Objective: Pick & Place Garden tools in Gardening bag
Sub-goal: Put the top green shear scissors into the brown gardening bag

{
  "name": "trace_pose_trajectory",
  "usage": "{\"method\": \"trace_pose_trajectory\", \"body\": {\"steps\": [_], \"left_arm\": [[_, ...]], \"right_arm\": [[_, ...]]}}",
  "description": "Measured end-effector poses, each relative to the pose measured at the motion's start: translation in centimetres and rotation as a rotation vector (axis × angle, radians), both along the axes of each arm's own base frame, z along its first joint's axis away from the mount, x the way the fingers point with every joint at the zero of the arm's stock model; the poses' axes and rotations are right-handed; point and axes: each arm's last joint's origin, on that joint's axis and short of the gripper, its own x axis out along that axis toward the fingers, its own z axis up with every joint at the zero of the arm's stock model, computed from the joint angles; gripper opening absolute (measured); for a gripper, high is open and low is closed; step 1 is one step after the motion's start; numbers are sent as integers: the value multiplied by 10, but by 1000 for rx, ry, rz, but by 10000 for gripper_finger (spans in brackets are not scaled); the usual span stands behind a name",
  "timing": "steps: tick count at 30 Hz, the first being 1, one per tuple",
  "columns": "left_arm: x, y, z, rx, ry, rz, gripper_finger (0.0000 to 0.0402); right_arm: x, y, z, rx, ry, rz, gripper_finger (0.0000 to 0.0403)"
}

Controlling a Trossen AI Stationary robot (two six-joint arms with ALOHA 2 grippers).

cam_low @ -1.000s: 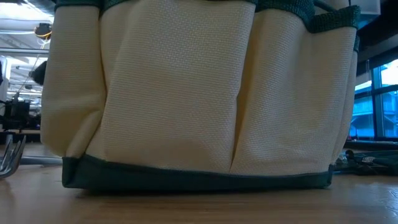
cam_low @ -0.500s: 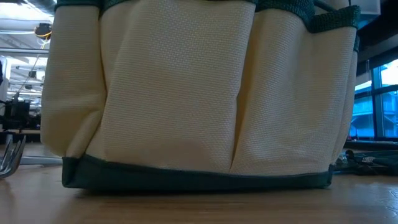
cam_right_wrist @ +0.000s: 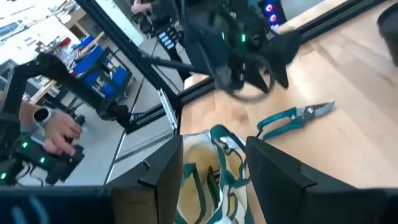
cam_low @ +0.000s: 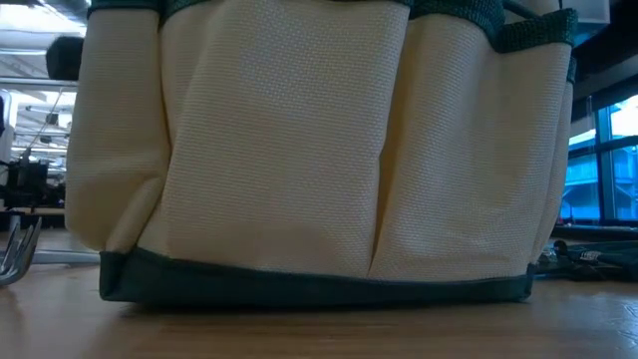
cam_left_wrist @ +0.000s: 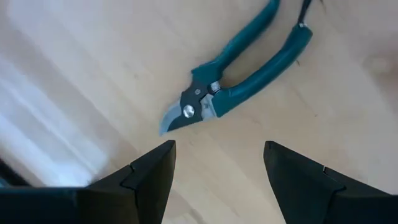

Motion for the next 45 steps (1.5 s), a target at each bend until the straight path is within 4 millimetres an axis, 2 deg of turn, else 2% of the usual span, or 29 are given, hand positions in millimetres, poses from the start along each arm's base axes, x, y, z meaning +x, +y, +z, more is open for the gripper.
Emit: {"method": "trace_pose_trajectory", "body": {"steps": [10,22,26,33,41,45], "left_arm": [[16,-6,-40,-44,164,-124,239],[24,-21,-46,-168,126,-315,239],[24,-20,-57,-177,121,-348,239],[16,-8,-83,-143,211,-276,239],[18,0,-85,-146,187,-242,238],[19,1,-85,-135,164,-143,200]], "right_arm": [[-1,7,5,0,-58,-57,176],[-1,7,5,-32,-64,-98,176],[-1,7,5,-40,-66,-118,176],[-1,7,6,-38,-73,-119,176],[-1,7,6,-36,-78,-119,176],[0,7,8,-29,-96,-122,177]]}}
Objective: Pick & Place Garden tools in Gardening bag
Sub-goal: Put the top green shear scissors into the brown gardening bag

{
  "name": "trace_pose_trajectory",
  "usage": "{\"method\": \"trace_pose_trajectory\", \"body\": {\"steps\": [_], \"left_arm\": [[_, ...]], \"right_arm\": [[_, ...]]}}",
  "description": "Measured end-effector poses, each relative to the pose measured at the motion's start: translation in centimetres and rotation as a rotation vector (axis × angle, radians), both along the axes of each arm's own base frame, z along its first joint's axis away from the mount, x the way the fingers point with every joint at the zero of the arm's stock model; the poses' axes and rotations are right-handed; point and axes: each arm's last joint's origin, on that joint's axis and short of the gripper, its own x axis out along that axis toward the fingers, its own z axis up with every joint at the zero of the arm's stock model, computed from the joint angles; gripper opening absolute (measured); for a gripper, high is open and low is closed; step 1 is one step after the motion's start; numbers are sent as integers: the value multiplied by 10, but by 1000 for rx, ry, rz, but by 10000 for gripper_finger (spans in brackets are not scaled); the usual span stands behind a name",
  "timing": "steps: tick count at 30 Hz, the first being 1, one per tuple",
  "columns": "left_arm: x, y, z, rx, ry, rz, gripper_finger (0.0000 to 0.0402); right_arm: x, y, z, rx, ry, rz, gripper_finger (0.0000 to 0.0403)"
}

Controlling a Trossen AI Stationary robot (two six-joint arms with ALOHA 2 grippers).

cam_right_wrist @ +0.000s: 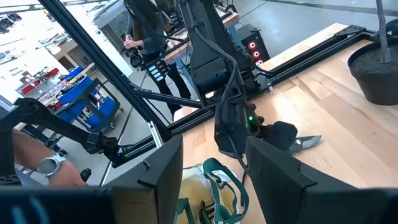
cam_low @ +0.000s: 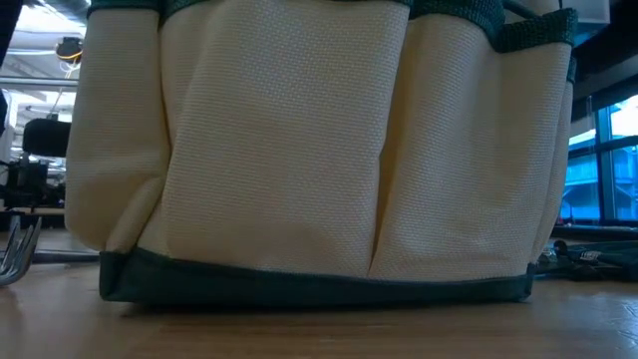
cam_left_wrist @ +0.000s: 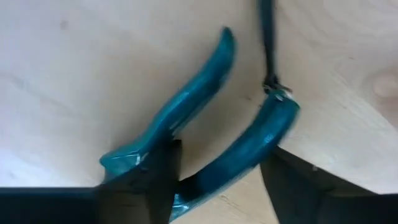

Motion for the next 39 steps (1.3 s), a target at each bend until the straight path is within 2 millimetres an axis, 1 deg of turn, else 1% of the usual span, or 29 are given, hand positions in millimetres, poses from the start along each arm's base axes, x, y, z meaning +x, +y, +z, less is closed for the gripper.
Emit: {"method": "trace_pose_trajectory", "body": {"steps": [2,5,6,8,11,13,15,18,21,24,27,30,32,36,39], "left_arm": [[0,0,1,10,-7,88,154],[3,1,4,23,-25,214,52],[4,1,6,6,-18,243,41],[5,4,9,-3,-16,328,43],[10,9,20,-47,-8,462,43],[14,16,31,-97,-9,555,43],[17,22,49,-168,-50,645,43],[20,33,86,-256,-169,748,43],[17,50,131,-365,-337,846,43],[7,67,177,-524,-532,938,43],[-7,81,214,-708,-713,995,43],[-21,92,243,-874,-860,996,43],[-26,93,259,-979,-938,956,43],[-24,87,282,-1212,-994,798,43],[-18,79,294,-1350,-1024,671,43]], "right_arm": [[0,0,0,0,0,0,177],[0,0,0,4,0,-1,177],[0,0,0,4,0,-1,177],[0,0,0,4,0,-1,177],[0,0,0,18,2,-3,177],[0,0,0,25,3,-2,177],[0,0,0,27,3,-2,177],[0,0,0,31,4,-2,177],[0,0,0,34,6,2,177],[0,0,0,42,7,5,177],[0,0,0,53,8,5,177],[0,1,0,54,7,6,177],[0,1,1,58,0,9,177],[1,2,6,101,-50,10,176],[1,2,13,128,-117,11,176]]}}
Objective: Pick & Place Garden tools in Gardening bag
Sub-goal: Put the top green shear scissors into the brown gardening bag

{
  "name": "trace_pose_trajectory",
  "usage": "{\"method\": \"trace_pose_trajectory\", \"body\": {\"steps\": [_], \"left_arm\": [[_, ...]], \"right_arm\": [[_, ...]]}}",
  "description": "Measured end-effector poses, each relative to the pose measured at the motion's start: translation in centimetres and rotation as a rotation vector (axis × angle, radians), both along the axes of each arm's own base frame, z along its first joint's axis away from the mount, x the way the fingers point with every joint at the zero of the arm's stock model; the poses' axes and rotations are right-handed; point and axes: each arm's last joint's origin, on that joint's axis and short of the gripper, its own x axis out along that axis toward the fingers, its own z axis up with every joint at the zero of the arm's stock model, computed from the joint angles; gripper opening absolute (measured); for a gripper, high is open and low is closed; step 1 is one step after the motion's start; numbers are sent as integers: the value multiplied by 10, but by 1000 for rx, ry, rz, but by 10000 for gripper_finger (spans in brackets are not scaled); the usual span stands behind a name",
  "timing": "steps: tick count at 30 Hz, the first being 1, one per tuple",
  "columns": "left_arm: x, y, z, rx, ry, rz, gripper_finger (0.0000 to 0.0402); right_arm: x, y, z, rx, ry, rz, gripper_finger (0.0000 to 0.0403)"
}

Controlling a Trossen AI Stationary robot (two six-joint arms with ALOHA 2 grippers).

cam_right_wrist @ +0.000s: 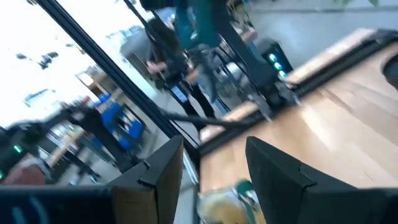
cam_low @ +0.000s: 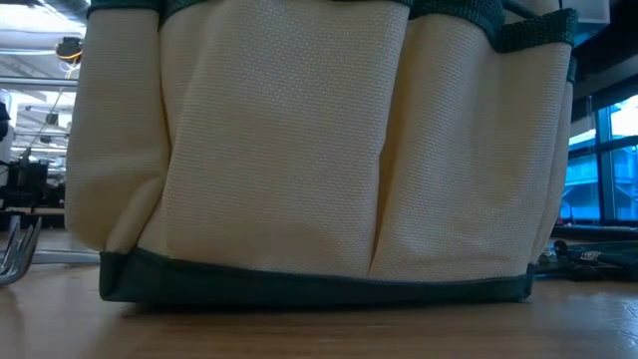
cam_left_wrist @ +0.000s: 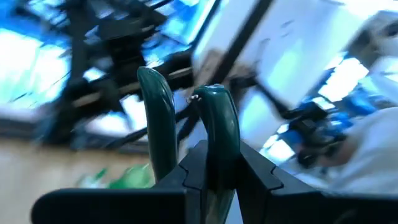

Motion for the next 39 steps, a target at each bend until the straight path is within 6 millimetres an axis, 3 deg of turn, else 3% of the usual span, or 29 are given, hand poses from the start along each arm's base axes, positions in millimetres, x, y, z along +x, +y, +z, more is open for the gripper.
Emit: {"method": "trace_pose_trajectory", "body": {"steps": [7,12,18,25,39], "left_arm": [[25,-15,4,-44,-164,-133,43],[52,-24,-8,-112,-208,-233,43],[75,-26,-21,-176,-244,-285,43],[76,-18,-19,-178,-308,-280,43],[76,-22,-19,-181,-298,-315,43]], "right_arm": [[5,1,15,-17,-175,-12,176],[13,3,24,-96,-321,-35,179],[25,2,30,-105,-375,-2,224],[38,10,34,-96,-365,104,262],[68,6,25,-28,-367,114,264]]}}
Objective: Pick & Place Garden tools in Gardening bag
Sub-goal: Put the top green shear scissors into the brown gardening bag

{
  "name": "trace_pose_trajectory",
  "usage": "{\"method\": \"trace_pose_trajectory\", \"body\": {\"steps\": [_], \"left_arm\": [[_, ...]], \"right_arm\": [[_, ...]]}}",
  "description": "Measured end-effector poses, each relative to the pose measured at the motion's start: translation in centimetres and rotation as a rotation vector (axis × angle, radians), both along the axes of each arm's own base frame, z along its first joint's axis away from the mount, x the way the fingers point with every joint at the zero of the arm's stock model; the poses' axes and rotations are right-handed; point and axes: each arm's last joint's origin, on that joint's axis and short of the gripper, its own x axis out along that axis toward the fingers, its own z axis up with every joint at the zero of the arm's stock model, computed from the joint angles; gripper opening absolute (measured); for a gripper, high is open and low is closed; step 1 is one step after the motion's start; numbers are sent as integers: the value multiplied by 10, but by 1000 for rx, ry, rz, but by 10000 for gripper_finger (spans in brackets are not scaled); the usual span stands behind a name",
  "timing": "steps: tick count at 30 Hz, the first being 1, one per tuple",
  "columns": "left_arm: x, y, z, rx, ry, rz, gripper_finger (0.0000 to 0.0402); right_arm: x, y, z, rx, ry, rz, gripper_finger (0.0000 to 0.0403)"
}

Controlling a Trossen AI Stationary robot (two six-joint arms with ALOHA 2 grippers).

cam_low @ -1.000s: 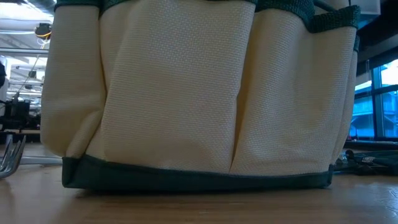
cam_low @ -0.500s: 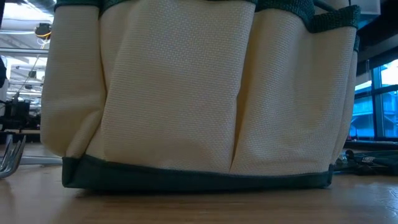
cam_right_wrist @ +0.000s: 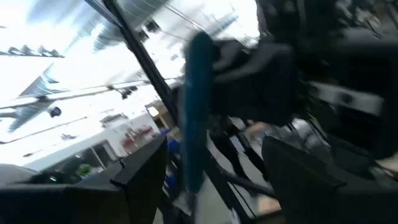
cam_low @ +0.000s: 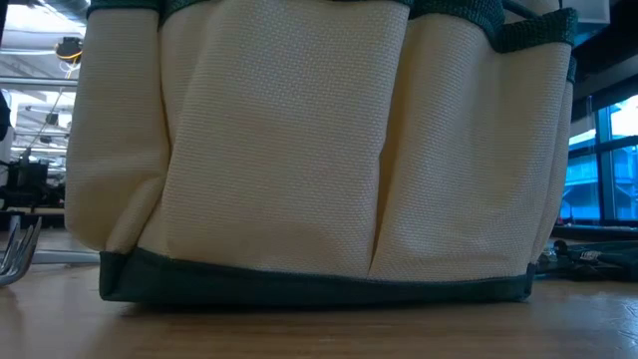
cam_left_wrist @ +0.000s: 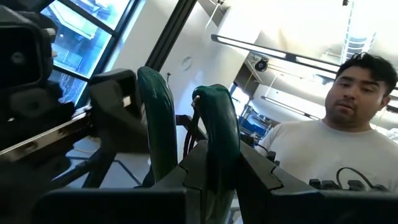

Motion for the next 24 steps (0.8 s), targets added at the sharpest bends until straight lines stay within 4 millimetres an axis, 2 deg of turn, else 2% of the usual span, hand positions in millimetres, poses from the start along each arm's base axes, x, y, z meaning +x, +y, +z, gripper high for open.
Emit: {"method": "trace_pose_trajectory", "body": {"steps": [5,13,20,24], "left_arm": [[0,0,0,0,0,1,43],[2,1,-2,0,6,13,43],[6,0,-7,4,16,-15,43],[4,1,-5,4,15,-20,43]], "right_arm": [[2,1,4,-2,-77,11,264],[10,3,-1,10,-54,23,264],[28,11,12,-44,-33,111,263],[30,12,17,-64,14,137,257]]}}
